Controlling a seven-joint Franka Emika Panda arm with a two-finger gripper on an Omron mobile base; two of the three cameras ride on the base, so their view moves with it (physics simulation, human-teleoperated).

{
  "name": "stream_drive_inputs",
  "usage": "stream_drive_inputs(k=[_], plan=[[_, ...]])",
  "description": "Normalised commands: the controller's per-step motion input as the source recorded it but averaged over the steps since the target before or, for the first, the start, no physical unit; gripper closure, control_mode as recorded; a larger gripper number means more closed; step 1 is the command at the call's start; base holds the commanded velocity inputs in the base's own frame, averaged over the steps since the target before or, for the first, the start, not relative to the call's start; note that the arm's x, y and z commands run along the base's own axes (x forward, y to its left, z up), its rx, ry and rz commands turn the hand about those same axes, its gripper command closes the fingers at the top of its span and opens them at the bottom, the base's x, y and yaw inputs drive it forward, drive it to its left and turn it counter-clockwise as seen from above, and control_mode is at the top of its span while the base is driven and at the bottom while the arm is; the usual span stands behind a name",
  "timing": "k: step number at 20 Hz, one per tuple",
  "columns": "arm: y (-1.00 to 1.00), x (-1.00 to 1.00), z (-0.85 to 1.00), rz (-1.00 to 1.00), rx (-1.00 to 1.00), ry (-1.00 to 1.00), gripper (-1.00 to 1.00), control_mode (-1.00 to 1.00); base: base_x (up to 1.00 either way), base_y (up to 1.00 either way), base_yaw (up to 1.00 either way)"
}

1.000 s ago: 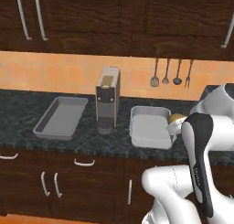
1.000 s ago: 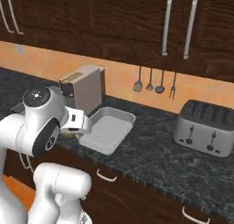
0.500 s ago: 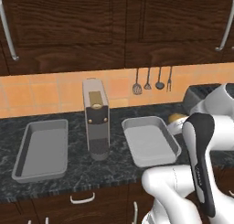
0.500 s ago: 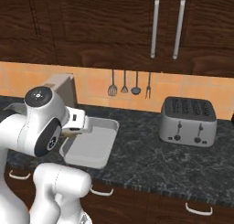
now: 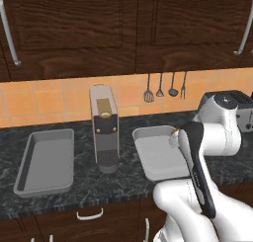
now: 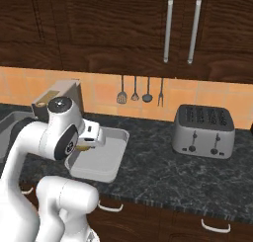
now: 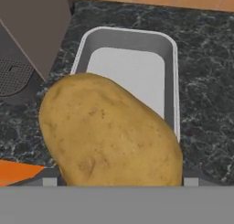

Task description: Place one potato and one fish in each tupperware on the nearby counter, to pack two identical lunches.

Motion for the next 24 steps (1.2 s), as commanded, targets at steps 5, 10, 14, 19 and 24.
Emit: stream_drive_inputs(k=[5,10,14,19,24], plan=[[0.0,0.83,-0.44,0.0,0.0,0.0,1.0,-1.0,0.0,0.0,0.0],[0.0,0.53,-0.66,0.0,0.0,0.0,1.0,-1.0,0.0,0.0,0.0],[0.0,0.35,-0.67,0.0,0.0,0.0,1.0,-1.0,0.0,0.0,0.0],[0.0,0.4,-0.48,0.0,0.0,-0.01,1.0,-1.0,0.0,0.0,0.0],[0.0,0.52,-0.43,0.0,0.0,0.0,-1.0,-1.0,0.0,0.0,0.0]])
